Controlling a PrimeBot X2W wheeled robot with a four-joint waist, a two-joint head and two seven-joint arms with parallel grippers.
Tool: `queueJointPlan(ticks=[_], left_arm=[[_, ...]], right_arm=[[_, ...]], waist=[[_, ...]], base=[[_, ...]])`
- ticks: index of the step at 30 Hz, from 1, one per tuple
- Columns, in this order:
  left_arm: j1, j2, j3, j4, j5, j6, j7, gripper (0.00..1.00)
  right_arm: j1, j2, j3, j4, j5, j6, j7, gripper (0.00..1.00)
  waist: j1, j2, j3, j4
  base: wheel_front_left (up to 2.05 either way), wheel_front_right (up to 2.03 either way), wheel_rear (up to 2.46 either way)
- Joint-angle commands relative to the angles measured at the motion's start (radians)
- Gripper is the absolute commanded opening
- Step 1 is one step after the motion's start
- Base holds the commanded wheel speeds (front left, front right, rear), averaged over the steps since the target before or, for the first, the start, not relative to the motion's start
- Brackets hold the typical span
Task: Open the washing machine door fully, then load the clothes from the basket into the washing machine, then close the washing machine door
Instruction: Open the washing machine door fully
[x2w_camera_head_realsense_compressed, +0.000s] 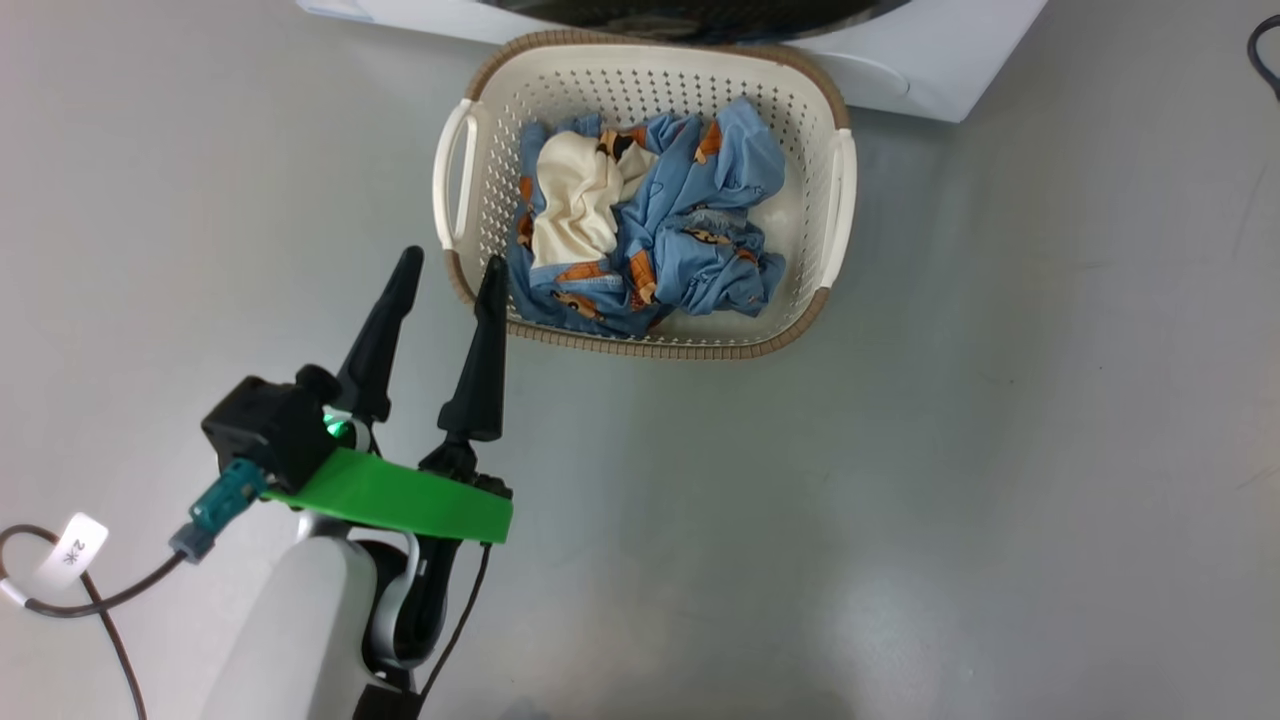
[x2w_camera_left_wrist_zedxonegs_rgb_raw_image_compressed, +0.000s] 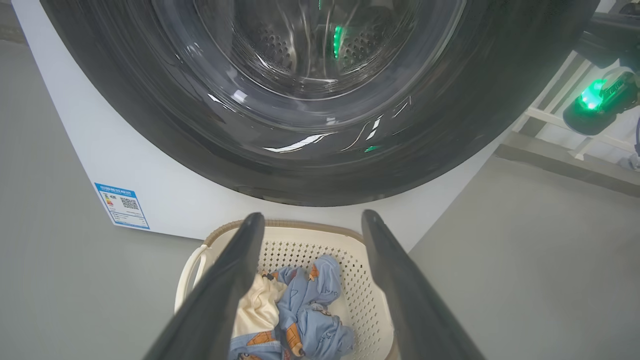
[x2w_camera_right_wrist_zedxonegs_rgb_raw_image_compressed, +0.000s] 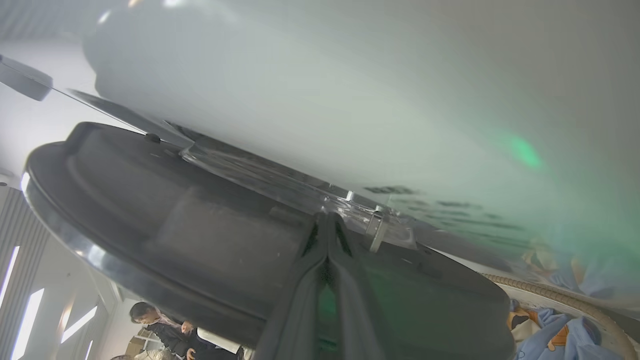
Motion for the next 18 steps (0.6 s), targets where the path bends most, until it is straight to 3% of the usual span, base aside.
queueJointPlan(ticks=[1,18], left_arm=[[-0.004,0.020,0.030,-0.017,-0.001,-0.002,-0.006,1.00],[0.047,0.020,0.039,0.003,0.008,-0.002,-0.006,1.00]], right_arm=[[0.015,0.028,0.016,-0.036,-0.007,0.002,0.009,0.00],[0.135,0.044,0.087,-0.082,-0.009,0.002,0.039,0.00]], waist=[[0.0000,-0.0001,-0.011,-0.002],[0.0000,-0.0001,-0.107,-0.008]], base=[[0.00,0.00,0.00],[0.00,0.00,0.00]])
